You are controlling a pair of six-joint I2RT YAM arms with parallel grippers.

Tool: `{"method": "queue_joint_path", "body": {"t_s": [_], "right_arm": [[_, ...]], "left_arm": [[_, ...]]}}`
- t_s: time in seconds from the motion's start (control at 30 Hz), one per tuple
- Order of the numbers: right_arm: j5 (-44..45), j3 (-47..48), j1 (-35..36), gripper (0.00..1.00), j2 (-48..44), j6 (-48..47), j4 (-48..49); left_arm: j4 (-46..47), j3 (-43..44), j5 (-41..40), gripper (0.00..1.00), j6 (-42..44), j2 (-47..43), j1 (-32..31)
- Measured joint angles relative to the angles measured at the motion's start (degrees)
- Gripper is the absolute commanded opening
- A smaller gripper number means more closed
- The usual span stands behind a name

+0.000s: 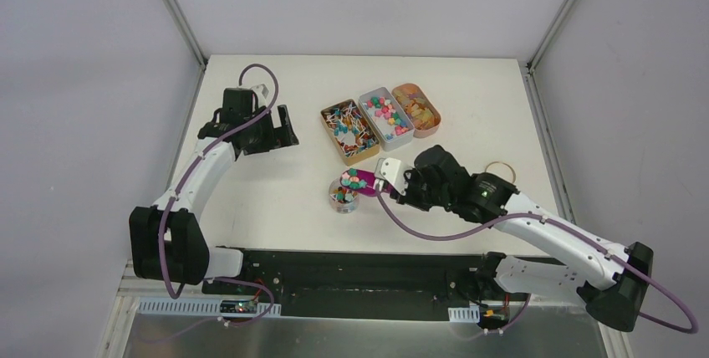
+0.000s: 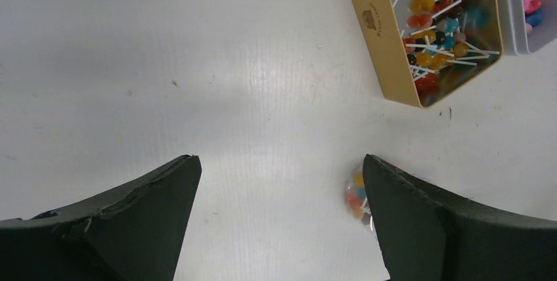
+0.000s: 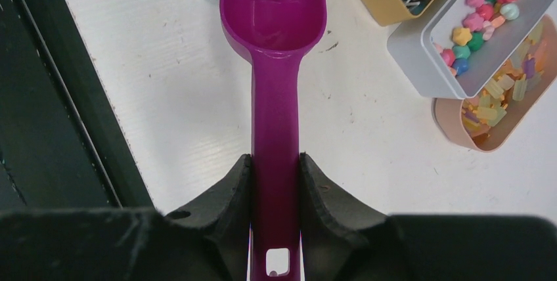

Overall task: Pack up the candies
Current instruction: Place the fake candies in the packing bottle.

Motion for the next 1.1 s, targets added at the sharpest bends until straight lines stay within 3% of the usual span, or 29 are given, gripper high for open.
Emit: {"method": "queue_joint_path", "body": {"t_s": [0.43,1.1], "right_arm": [[7.08,2.78,4.50,0.00,3.39,-1.01,-8.00],[18.47,13.22,12.31,0.00,12.59,-1.79,-16.41]], "left_arm": [[-0.70,-0.07,-6.71,0.99,0.39,-2.19,0.00],[-0.87,-0.07,-7.17,0.99,0.39,-2.47,0.02]]}}
